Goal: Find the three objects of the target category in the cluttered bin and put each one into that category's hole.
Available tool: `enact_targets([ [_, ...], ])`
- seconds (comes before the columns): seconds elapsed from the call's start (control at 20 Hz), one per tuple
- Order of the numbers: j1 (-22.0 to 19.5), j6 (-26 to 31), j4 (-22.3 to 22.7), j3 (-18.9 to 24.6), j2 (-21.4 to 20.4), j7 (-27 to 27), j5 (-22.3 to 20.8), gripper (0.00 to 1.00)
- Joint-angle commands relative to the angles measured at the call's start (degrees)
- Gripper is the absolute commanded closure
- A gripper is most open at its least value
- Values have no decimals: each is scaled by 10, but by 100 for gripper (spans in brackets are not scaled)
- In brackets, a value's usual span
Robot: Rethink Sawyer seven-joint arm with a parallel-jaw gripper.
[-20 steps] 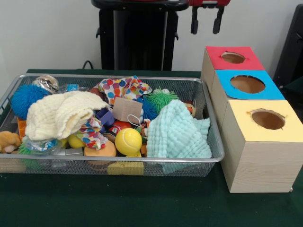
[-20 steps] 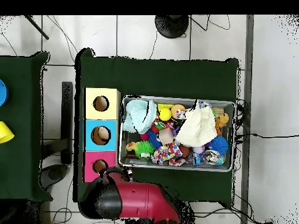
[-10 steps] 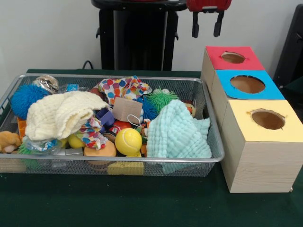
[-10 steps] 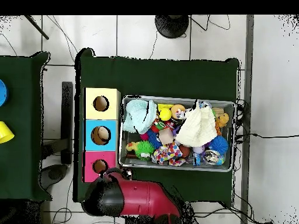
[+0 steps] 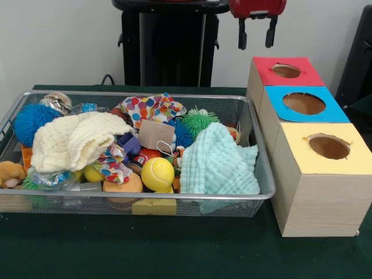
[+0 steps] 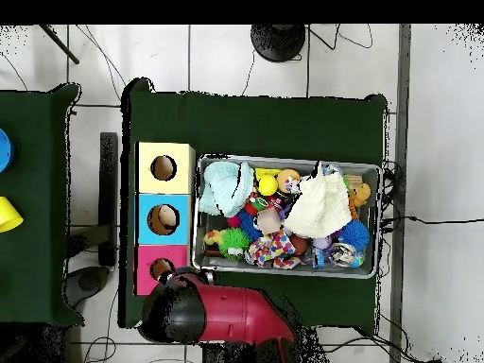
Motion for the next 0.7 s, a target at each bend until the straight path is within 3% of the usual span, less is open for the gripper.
enact_targets([
  [0.05, -27, -14, 3, 54, 45, 62, 13, 0],
  [0.7, -55, -31, -8, 77, 74, 56, 0, 0],
])
